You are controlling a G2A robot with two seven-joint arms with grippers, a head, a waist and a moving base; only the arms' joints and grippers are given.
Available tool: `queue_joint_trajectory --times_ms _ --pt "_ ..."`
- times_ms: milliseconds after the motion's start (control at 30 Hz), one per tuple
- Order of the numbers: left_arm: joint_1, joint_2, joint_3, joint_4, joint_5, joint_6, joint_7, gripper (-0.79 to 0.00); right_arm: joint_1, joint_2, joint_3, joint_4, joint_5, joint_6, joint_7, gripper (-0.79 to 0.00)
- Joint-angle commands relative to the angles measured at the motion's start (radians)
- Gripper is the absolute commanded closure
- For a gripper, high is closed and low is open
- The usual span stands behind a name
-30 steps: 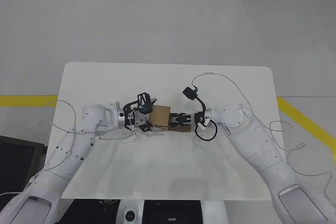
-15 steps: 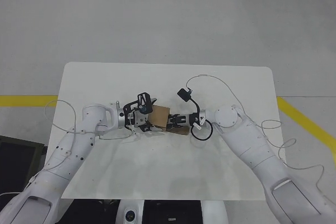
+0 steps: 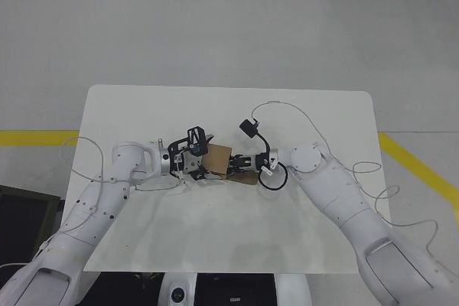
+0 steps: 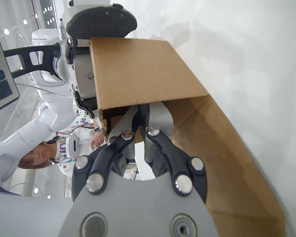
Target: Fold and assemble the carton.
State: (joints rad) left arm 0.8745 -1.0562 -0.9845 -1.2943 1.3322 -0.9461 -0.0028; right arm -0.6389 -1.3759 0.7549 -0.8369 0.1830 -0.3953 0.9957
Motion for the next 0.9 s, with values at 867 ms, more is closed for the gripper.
queue_joint_trajectory --times_ms 867 --pt "0.017 0.002 -0.010 -0.022 0.004 0.005 -0.003 -0.785 -0.273 0.204 0.412 -0.480 -0.287 0.301 0.141 -0.209"
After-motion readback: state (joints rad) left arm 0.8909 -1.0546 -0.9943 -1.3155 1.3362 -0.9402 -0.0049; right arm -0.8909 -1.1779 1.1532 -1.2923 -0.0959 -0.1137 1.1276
